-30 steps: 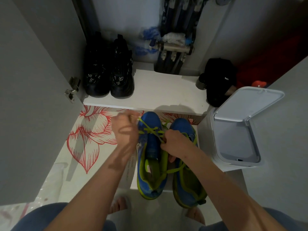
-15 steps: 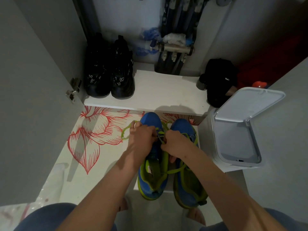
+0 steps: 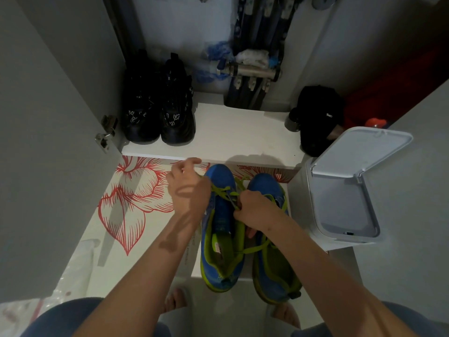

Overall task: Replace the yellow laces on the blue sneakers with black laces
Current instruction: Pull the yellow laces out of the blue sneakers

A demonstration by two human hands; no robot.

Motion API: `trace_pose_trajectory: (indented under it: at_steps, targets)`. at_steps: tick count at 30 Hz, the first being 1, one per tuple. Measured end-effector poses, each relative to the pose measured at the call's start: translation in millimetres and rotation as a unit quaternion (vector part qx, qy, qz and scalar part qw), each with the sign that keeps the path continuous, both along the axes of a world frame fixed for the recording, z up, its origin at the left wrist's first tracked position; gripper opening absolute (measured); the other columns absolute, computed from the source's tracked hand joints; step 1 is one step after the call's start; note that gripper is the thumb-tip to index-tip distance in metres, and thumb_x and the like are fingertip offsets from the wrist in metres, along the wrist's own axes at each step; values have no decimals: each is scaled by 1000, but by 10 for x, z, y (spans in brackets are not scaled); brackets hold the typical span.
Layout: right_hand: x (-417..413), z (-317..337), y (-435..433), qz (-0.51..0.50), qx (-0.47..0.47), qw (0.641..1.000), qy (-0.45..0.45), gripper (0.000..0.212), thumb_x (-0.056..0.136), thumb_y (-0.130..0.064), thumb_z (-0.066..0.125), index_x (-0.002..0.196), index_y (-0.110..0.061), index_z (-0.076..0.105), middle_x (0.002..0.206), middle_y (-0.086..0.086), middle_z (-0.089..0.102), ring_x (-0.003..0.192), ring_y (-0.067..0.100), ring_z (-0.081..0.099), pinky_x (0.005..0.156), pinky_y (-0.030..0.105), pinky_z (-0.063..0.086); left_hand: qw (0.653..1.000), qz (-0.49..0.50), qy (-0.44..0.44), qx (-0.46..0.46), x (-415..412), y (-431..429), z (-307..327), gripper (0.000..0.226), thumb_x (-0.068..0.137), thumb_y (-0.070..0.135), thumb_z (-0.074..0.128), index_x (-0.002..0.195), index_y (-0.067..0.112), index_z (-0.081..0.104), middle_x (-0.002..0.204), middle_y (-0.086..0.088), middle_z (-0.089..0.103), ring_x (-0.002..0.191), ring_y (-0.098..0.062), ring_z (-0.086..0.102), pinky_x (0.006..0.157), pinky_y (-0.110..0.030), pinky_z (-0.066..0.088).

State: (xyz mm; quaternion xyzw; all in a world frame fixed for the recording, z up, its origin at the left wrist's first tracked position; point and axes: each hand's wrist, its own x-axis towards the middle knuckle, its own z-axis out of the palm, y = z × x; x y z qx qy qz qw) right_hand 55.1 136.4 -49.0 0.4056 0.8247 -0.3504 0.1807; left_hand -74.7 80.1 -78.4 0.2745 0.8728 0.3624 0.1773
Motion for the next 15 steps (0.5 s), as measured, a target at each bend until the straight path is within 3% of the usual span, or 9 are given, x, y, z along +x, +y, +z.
trace_pose_trajectory:
  at_steps: [1, 2, 4, 6, 9, 10, 12, 14, 15]
  targets:
    - [1, -1, 0, 1, 0, 1000, 0, 32, 93, -10, 49, 67, -14, 31, 67, 2, 40, 92, 36, 62, 50, 23, 35, 992, -69, 107, -23, 18, 7, -50, 41, 83, 4, 52, 121, 16, 59, 121, -11, 53, 110, -29, 47, 88, -35, 40]
    - [2, 0, -3, 3, 0, 1000, -1, 32, 93, -10, 49, 67, -14, 32, 67, 2, 40, 92, 36, 62, 50, 23, 35, 976, -144, 159, -40, 43, 13, -80, 40, 83, 6, 52, 119, 19, 62, 119, -10, 57, 110, -28, 49, 89, -34, 41]
    - [-5, 7, -10, 6, 4, 1000, -4, 33, 93, -9, 49, 66, -15, 32, 66, 1, 40, 92, 35, 62, 50, 22, 35, 937, -281, 186, -97, 116, 16, -127, 33, 88, 13, 50, 116, 26, 64, 112, -3, 65, 107, -24, 53, 92, -34, 43]
    - [-11, 15, -14, 9, 11, 1000, -8, 33, 93, -9, 49, 66, -15, 31, 67, 2, 42, 92, 34, 63, 49, 21, 35, 918, -325, 172, -147, 137, 24, -197, 30, 90, 18, 52, 118, 27, 59, 111, -1, 65, 110, -22, 52, 95, -32, 40]
    - [-16, 12, -10, 14, 13, 1000, -7, 32, 93, -8, 48, 67, -14, 32, 84, 15, 57, 92, 36, 63, 50, 23, 36, 951, -245, 138, -126, 130, 7, -232, 23, 88, 20, 57, 110, 25, 59, 107, -7, 58, 106, -25, 51, 83, -31, 42]
    - [-15, 11, -7, 12, 12, 1000, -4, 31, 93, -8, 48, 67, -14, 32, 88, 18, 59, 92, 36, 63, 50, 24, 36, 971, -200, 101, -89, 153, -1, -228, 19, 87, 16, 57, 104, 22, 62, 103, -7, 58, 100, -24, 54, 78, -31, 45]
    - [-5, 0, 0, 3, 5, 1000, 0, 31, 93, -7, 48, 66, -13, 32, 76, 11, 53, 93, 36, 62, 50, 24, 36, 996, -78, -26, 45, 146, -7, -171, 20, 86, 0, 49, 93, 14, 62, 92, -7, 60, 86, -21, 58, 70, -33, 47]
    - [1, -12, 8, -4, 0, 1000, 3, 31, 92, -6, 48, 67, -13, 32, 68, 4, 43, 92, 36, 62, 49, 23, 36, 981, 53, -134, 130, 45, -14, -75, 22, 88, -4, 42, 92, 13, 56, 85, -5, 58, 77, -20, 58, 66, -34, 49]
    - [5, -19, 9, -5, 0, 1000, 4, 31, 92, -7, 48, 67, -13, 32, 67, 3, 43, 92, 36, 62, 49, 23, 36, 976, 88, -151, 130, -34, -10, -43, 19, 91, -1, 43, 96, 13, 54, 88, -6, 59, 79, -22, 59, 69, -36, 51]
